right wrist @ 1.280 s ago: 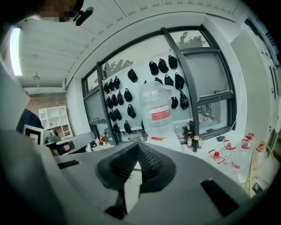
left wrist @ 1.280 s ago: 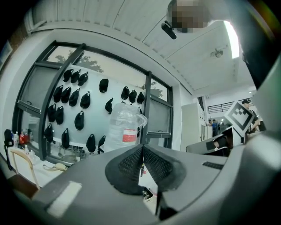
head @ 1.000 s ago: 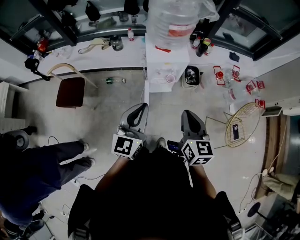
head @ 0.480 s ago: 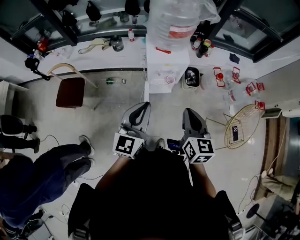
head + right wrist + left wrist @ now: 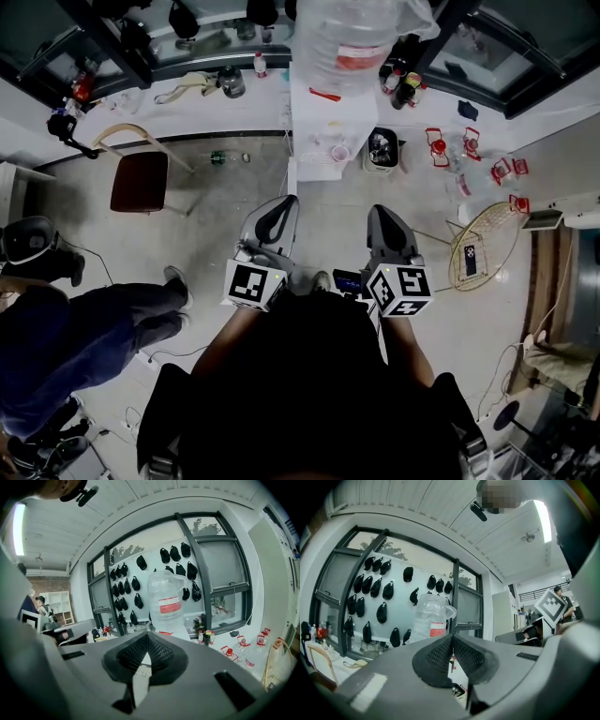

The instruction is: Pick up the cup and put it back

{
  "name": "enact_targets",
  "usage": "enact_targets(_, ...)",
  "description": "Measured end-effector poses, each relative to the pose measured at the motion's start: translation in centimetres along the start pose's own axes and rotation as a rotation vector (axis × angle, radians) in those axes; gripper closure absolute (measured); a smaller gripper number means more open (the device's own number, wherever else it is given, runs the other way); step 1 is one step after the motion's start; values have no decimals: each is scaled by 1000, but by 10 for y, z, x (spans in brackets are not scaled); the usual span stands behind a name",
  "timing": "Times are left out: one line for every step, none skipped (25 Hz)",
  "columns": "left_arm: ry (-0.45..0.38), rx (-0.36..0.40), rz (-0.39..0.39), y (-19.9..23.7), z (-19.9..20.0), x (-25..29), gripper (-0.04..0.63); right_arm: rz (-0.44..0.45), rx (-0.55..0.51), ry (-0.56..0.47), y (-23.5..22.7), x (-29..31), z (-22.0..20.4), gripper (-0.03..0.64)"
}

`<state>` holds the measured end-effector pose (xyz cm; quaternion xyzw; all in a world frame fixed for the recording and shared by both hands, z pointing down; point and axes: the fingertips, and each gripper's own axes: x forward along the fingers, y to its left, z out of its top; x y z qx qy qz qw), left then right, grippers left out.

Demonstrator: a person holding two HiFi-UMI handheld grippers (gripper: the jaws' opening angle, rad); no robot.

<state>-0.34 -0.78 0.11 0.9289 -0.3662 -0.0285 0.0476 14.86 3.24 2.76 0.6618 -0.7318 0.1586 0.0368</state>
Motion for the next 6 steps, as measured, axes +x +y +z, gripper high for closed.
enact_targets(0, 0, 0, 0, 0, 1, 588, 1, -1, -1, 0, 1, 1, 623)
enact_targets(-1, 0, 0, 1, 1, 2, 588, 2, -1, -3, 0, 1, 2, 623)
enact_targets(-1, 0, -1, 1, 1, 2, 588, 3, -2, -4, 0, 2, 3, 623)
enact_targets(-1, -1, -1, 2, 1, 3, 588, 3, -2, -5, 1, 3, 4, 623)
enact_targets(-1, -1, -2, 3, 1, 4, 588, 3, -2, -5, 1, 4, 4, 623)
enact_targets(-1, -1, -3, 4, 1, 5, 588, 3, -2, -5, 2, 5, 4, 623)
